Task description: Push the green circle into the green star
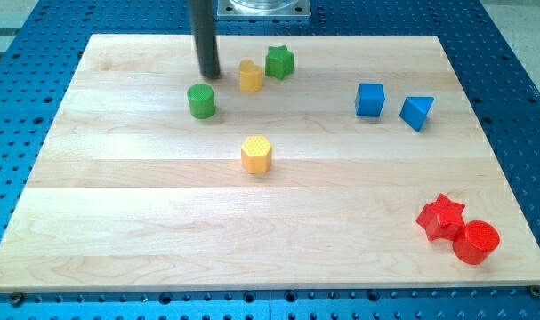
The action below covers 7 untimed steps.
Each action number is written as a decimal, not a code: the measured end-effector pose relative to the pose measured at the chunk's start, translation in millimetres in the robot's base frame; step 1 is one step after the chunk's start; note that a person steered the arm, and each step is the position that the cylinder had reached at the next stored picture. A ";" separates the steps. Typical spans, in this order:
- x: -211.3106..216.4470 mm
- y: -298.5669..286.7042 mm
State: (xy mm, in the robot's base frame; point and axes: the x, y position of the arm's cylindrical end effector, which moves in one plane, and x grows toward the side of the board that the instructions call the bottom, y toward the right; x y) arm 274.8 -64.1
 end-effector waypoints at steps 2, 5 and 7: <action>106.6 79.6; 71.1 -14.0; 97.2 54.8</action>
State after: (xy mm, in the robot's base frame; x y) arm 371.9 -9.3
